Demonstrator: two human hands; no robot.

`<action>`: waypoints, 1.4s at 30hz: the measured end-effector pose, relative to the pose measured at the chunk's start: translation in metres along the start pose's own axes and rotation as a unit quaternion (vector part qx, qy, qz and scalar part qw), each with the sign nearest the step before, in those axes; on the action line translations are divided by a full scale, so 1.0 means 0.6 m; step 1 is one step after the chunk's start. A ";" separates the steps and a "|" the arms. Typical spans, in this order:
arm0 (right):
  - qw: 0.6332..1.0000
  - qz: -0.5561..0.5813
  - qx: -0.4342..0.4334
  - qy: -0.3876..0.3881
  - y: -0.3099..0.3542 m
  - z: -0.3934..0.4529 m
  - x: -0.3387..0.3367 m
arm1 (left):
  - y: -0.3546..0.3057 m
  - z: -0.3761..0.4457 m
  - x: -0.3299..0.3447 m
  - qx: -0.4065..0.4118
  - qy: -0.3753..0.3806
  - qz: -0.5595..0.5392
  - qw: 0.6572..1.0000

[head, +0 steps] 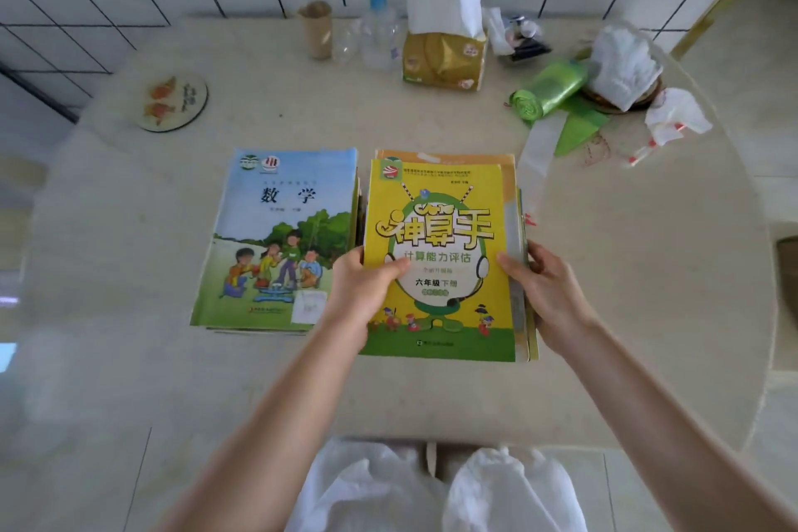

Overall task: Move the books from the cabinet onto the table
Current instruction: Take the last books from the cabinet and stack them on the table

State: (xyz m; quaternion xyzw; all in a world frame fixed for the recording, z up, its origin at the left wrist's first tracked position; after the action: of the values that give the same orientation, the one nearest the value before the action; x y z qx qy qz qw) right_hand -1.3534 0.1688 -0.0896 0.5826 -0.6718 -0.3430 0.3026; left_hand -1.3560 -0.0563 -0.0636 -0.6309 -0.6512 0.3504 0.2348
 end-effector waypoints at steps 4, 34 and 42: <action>1.000 -0.004 0.019 -0.024 -0.001 0.017 0.024 | -0.001 0.038 -0.012 0.002 0.015 0.048 0.999; 0.965 -0.239 0.013 -0.110 0.034 0.024 0.038 | 0.017 0.052 0.001 0.023 -0.028 0.144 0.989; 0.953 -0.283 -0.043 -0.101 0.030 0.017 0.046 | -0.008 0.045 0.015 0.051 -0.047 0.260 0.963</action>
State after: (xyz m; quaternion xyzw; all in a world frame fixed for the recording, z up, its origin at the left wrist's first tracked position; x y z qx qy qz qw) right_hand -1.3759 0.1444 -0.0810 0.6978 -0.4910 -0.5000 0.1486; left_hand -1.3803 -0.0518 -0.0786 -0.7483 -0.4563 0.4617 0.1368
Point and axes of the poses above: each hand's wrist, its own z-axis towards the middle knuckle, its own x-axis out of the palm, y = z × x, the point moved 4 cm from there along z, towards the middle knuckle, and after that the axes turned 2 degrees about -z, right-handed, at the moved point
